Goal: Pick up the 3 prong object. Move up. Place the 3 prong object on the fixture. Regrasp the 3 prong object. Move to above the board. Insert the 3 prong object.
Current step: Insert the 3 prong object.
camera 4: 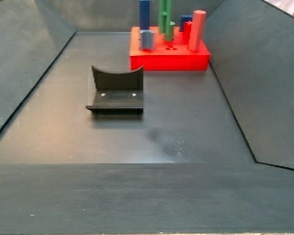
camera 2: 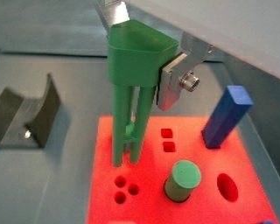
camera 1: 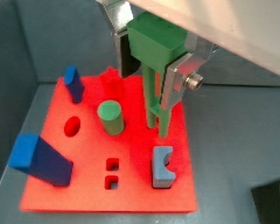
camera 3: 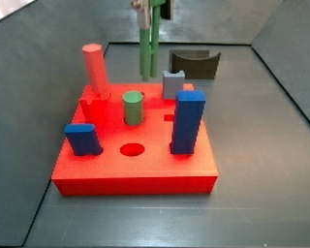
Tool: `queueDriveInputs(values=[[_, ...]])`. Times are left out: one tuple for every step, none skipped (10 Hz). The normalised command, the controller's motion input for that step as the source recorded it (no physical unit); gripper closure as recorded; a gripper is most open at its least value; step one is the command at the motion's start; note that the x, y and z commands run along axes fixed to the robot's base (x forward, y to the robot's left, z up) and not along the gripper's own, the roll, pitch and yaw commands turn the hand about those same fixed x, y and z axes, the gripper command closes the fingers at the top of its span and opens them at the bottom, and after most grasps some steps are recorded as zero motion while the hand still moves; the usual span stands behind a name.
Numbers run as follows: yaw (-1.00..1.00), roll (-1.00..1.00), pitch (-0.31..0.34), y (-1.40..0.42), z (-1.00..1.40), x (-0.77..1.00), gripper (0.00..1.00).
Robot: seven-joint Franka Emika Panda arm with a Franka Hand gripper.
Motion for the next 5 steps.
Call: queueDriveInputs(values=[[0.55, -0.05, -0.167, 0.0, -0.24, -0.21, 1.0], [0.35, 0.0, -0.11, 0.0, -0.24, -0.23, 1.0], [0.31, 0.0, -0.126, 0.02, -0.24, -0.19, 1.0], [0.3, -0.03, -0.199, 0.05, -0.22, -0.14, 1.0], [0.32, -0.04, -0.156, 0.01, -0.21, -0.16, 1.0]])
